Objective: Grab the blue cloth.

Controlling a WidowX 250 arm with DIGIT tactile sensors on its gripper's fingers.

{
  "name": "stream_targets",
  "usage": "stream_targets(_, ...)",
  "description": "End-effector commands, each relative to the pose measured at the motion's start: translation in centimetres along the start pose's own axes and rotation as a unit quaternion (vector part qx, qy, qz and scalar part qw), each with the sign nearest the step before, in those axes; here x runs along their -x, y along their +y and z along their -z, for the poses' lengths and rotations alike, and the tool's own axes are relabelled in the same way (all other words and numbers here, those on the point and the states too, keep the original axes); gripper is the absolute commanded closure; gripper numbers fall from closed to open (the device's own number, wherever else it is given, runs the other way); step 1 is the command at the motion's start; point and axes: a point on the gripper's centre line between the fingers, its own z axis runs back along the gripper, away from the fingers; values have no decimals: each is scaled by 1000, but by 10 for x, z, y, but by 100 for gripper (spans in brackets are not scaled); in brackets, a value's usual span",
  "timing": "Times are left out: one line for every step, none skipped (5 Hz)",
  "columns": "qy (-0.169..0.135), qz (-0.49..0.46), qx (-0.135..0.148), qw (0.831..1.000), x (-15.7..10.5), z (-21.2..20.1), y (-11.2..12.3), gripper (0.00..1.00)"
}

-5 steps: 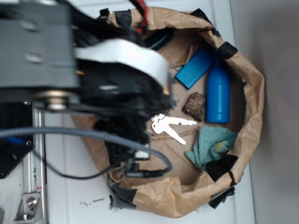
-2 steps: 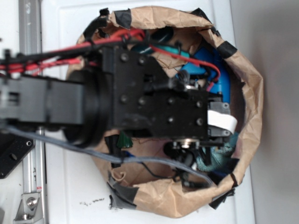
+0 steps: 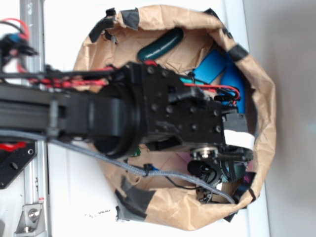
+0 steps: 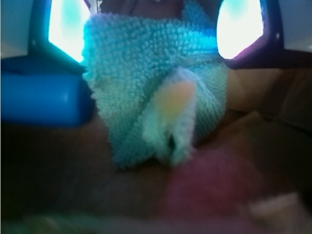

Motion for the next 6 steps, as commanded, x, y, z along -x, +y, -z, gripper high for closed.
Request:
stream_targets(-6,30,12,999,-10,34,-4,100)
stream_targets(-7,23,26,999,-6,34,-1,100)
stream_targets(-31,33,30,999,-1,16,-1,100)
stream_targets(-61,45,26,997,7,-7,2,100)
stream_targets(-101,49,19,994,18,-33,5,100)
stream_targets(-128,42,19,991,25,-52,12,100)
